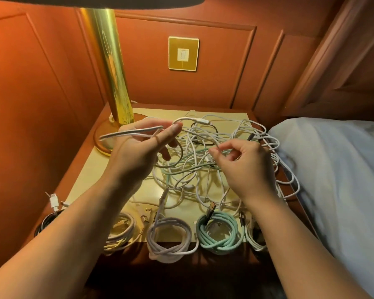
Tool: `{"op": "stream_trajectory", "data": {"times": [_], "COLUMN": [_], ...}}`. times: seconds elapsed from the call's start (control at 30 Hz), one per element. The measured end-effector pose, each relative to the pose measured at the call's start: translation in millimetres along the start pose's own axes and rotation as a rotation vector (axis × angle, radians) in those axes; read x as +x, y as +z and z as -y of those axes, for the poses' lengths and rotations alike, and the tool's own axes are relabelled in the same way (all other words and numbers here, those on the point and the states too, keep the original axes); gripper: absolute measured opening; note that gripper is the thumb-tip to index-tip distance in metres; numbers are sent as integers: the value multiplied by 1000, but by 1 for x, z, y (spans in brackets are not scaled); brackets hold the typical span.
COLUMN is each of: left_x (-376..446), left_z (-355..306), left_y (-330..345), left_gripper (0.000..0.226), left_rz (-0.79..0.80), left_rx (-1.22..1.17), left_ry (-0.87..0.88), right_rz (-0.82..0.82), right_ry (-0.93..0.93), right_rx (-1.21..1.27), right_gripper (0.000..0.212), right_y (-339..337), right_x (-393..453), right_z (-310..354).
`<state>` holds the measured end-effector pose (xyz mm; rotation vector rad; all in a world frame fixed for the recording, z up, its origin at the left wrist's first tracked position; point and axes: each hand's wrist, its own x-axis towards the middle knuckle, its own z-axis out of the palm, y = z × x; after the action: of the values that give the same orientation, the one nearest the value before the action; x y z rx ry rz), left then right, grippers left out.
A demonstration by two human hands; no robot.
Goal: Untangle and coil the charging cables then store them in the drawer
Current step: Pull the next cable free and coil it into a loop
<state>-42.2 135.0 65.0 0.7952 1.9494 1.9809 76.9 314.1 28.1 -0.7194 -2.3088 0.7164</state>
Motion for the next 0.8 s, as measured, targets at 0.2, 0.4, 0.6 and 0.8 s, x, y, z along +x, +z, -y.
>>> {"op": "stream_trajectory", "data": {"times": [0.2, 0.4, 0.6, 0.8], "left_x": [-2, -13, -22, -26], "left_z": [-16, -16, -12, -15], "left_y": [-16, -24, -21, -23], "left_gripper": [28, 7, 4, 5], "left_rz": [201, 218, 232, 254], "left_rx": [-89, -93, -29, -75], "left_ry": [-82, -34, -43, -43], "right_rz": [15, 133, 250, 99], "right_ry": [66, 293, 442, 678], "right_rx": [503, 1197, 1822, 1821], "right_gripper": [16, 15, 14, 21], "right_y": [-9, -33, -43, -46], "right_x": [-1, -2, -6, 2], "right_z": [21, 33, 40, 43]}}
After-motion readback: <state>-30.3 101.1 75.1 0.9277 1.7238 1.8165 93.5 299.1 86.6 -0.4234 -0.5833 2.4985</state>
